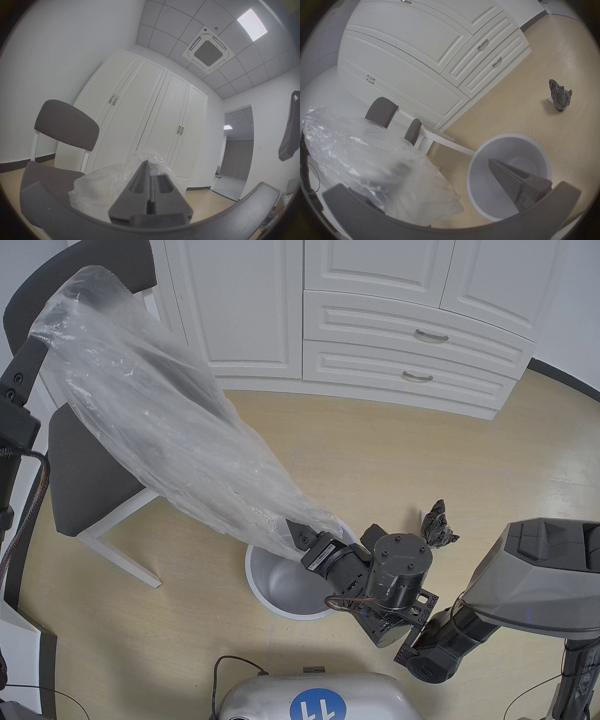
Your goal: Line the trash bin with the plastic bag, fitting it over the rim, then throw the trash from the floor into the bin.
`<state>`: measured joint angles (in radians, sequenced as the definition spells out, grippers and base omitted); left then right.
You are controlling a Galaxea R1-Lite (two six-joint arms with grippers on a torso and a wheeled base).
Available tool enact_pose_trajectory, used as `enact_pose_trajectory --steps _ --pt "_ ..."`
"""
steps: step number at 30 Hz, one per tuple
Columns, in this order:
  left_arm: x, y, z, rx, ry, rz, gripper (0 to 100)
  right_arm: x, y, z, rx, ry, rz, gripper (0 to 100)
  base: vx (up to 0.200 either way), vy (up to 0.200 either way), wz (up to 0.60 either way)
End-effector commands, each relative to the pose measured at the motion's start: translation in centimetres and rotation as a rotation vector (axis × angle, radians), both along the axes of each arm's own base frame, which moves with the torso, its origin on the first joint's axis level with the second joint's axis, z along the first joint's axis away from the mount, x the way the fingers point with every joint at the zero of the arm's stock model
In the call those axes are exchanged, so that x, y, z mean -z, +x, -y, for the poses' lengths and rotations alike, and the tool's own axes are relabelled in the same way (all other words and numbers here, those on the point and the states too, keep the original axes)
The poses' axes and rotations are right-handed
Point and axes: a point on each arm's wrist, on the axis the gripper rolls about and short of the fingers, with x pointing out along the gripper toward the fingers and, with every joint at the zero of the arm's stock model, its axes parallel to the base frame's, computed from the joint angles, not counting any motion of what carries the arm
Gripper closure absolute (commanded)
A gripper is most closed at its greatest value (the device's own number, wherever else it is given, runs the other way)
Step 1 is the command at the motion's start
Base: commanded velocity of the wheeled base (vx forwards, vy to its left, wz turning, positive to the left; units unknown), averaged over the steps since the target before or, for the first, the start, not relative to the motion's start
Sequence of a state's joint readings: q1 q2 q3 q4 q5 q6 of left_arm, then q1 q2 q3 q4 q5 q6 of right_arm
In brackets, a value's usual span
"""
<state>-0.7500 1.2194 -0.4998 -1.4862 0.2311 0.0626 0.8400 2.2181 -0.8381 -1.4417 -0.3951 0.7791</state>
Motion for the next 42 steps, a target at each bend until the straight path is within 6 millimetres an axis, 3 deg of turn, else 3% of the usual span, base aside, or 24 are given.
enact_pose_trajectory --steps 1,2,3,12,17,29,42 --pt "0.0 0.0 0.0 0.001 0.000 0.000 100 0.0 0.0 -0.1 -0.002 0.000 0.000 0 0.000 0.000 0.00" --pt "0.0 0.0 0.0 0.001 0.000 0.000 100 0.1 0.0 -0.1 -0.002 -0.001 -0.001 0 0.000 0.000 0.00" --pt "0.0 0.0 0.0 0.001 0.000 0.000 100 0.1 0.0 0.0 0.000 -0.001 -0.001 100 0.000 0.000 0.00" --pt "0.3 0.2 0.2 0.001 0.008 -0.012 100 -0.1 -0.2 0.0 -0.001 -0.006 0.006 100 0.000 0.000 0.00" --pt "0.4 0.3 0.2 -0.006 0.017 -0.023 100 -1.8 -0.7 0.5 0.003 -0.006 0.040 100 0.000 0.000 0.00" --pt "3.2 1.2 1.1 -0.004 0.133 -0.149 100 -4.6 -2.5 3.8 0.022 -0.149 0.128 100 0.000 0.000 0.00" --pt "7.3 2.6 2.9 0.016 0.265 -0.284 100 -5.8 -5.7 7.1 0.022 -0.412 0.234 100 0.000 0.000 0.00"
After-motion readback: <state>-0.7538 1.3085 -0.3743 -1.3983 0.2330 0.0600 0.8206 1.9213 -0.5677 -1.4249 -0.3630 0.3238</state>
